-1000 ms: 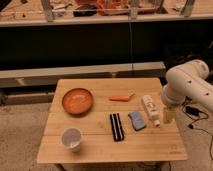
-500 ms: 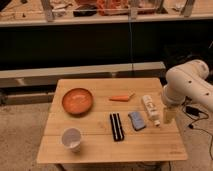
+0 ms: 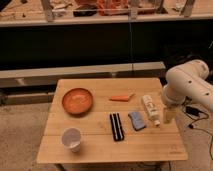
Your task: Push the eraser across the table
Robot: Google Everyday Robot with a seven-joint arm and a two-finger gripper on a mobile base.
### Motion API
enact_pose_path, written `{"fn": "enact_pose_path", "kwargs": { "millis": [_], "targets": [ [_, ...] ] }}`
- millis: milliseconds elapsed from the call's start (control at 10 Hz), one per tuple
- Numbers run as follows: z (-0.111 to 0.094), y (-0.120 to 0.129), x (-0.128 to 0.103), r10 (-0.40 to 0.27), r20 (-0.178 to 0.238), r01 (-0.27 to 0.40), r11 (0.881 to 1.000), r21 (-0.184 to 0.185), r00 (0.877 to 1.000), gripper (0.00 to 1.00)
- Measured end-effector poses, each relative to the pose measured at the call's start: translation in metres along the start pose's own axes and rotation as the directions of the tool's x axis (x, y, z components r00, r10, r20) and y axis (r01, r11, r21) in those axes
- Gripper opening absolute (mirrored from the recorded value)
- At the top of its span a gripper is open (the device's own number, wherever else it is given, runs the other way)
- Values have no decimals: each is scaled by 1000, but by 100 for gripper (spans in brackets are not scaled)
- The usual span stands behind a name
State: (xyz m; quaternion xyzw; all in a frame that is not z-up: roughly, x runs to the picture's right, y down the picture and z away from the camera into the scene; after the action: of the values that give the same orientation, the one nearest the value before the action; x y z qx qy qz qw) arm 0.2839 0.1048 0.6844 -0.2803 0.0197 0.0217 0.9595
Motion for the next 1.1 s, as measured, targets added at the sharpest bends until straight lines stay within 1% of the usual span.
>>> {"fn": "enact_pose_path", "kwargs": {
  "millis": [200, 300, 400, 500, 600, 900, 1100],
  "targets": [
    [2, 1, -1, -2, -1, 2, 1000, 0, 1000, 80],
    [8, 0, -11, -13, -1, 13, 1000, 1, 1000, 80],
    [16, -1, -27, -25, 1, 25, 1000, 3, 1000, 80],
    [20, -2, -38, -37, 2, 37, 999, 5, 999, 80],
    [25, -3, -44, -45, 1, 45, 999, 6, 999, 80],
    [35, -2, -49, -70, 3, 70, 998, 7, 998, 80],
    [50, -1, -71, -113, 14, 113, 994, 3, 993, 80]
  ]
}}
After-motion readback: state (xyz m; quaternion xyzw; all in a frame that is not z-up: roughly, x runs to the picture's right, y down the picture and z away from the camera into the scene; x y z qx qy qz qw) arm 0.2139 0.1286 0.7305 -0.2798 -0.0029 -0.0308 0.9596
